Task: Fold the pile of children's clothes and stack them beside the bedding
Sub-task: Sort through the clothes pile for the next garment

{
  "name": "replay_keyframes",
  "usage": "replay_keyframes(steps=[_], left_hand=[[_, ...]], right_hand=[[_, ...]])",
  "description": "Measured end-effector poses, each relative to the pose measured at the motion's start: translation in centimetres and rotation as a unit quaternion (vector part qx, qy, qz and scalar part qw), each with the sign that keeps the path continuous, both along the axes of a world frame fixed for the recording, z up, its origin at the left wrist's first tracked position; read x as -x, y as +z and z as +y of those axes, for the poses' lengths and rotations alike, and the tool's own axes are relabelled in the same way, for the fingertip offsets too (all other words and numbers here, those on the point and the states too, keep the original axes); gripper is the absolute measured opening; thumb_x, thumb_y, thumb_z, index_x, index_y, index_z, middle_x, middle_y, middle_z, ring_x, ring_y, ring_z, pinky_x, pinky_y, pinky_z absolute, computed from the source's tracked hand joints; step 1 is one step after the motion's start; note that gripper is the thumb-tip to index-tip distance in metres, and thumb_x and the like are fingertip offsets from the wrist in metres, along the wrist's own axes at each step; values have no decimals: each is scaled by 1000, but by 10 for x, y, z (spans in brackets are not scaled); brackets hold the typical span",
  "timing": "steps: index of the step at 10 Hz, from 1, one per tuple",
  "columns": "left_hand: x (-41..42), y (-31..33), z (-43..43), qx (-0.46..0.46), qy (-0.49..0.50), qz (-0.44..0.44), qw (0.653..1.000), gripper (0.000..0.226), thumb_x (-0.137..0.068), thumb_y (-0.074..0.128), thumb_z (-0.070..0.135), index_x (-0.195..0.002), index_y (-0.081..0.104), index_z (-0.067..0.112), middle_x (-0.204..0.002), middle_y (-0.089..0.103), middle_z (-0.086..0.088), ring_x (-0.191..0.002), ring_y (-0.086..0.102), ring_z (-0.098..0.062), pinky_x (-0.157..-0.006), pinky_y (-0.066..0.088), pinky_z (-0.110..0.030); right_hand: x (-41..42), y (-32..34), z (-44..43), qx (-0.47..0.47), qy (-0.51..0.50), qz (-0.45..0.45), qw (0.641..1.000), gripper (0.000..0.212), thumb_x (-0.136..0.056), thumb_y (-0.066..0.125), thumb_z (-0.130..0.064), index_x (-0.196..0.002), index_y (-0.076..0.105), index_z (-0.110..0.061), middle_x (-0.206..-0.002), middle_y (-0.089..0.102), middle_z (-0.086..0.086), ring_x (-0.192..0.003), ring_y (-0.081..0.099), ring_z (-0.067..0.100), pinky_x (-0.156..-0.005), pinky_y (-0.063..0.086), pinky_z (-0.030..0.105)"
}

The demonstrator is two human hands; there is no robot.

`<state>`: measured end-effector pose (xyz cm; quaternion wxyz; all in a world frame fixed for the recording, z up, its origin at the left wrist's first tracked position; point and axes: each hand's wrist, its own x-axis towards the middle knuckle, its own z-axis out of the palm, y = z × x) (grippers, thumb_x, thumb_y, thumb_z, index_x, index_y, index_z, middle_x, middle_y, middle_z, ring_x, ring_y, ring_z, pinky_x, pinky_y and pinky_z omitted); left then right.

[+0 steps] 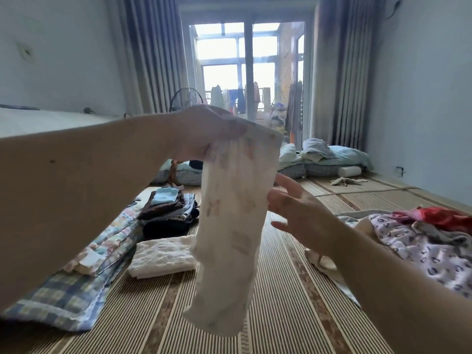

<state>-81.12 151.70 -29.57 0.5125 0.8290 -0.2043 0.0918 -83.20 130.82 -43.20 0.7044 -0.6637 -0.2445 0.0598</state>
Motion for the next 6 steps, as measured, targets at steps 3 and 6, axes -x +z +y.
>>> replay_keyframes(steps=[3, 6], left_hand=[[-10, -29, 4, -45, -96, 107, 989, 34, -85, 64, 30, -107, 64, 3, -96, 70, -9, -80, 67, -20, -65, 57, -30], [-72, -57, -18, -187, 102, 70, 974, 21, -85, 71, 31, -77, 59, 16, -64, 53, -3, -50, 45, -14, -48, 36, -25]], right_hand=[[-23, 69, -2, 30, -46, -39, 998, 33, -82, 67, -25, -112, 66, -12, -94, 70, 6, -82, 67, 22, -71, 56, 33], [-81, 73, 6, 267, -265, -106, 921, 19, -80, 75, -27, -93, 73, -14, -79, 70, 4, -71, 62, 19, -64, 54, 29]])
